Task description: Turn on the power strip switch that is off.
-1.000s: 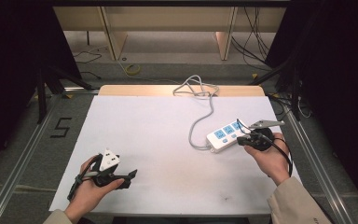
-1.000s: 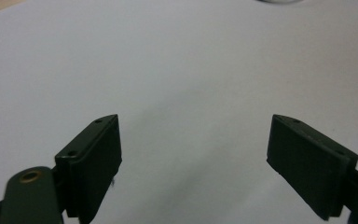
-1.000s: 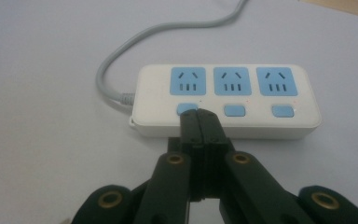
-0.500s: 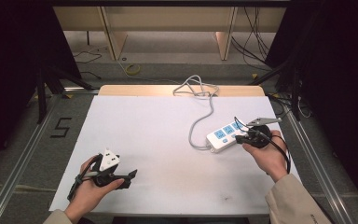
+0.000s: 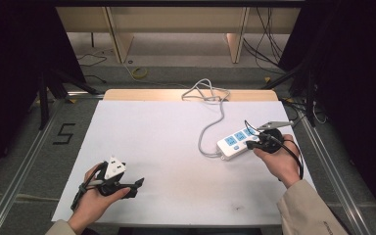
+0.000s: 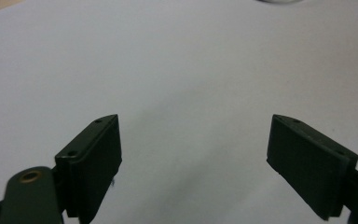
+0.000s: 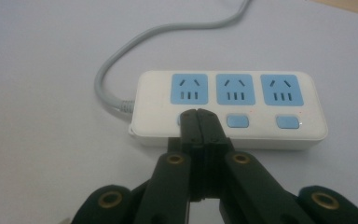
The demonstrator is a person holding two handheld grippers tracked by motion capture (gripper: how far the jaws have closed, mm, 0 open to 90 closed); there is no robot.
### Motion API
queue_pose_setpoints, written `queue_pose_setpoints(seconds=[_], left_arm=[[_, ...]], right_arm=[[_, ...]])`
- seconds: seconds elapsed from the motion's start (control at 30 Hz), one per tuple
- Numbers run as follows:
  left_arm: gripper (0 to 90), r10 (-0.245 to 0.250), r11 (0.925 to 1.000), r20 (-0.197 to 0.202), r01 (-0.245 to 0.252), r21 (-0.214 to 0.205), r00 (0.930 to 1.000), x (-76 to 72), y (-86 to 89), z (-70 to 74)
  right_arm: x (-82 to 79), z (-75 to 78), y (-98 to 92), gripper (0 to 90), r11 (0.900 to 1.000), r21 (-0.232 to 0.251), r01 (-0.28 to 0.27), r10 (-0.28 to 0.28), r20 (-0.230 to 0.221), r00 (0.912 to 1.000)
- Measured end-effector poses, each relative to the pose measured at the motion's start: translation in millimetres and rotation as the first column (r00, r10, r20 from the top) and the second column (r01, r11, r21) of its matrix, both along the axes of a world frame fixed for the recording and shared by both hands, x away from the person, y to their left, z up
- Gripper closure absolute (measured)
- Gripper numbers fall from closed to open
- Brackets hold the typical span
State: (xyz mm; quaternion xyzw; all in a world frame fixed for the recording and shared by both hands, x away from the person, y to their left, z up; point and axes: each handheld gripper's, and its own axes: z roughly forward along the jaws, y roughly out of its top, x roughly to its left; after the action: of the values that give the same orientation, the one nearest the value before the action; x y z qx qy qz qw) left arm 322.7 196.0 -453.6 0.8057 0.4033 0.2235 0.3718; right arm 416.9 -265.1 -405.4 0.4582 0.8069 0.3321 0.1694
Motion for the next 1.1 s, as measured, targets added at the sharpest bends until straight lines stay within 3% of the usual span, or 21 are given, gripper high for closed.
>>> queue_pose_setpoints(seconds=[1.1], left_arm=[[17.4, 0.0, 1.0, -0.001, 0.0, -0.001, 1.0, 0.3, 0.4, 0.1]], right_arm=[[16.8, -0.1, 5.7, 90.0, 0.9999, -0.016, 0.001, -0.001, -0.023, 0.9997]])
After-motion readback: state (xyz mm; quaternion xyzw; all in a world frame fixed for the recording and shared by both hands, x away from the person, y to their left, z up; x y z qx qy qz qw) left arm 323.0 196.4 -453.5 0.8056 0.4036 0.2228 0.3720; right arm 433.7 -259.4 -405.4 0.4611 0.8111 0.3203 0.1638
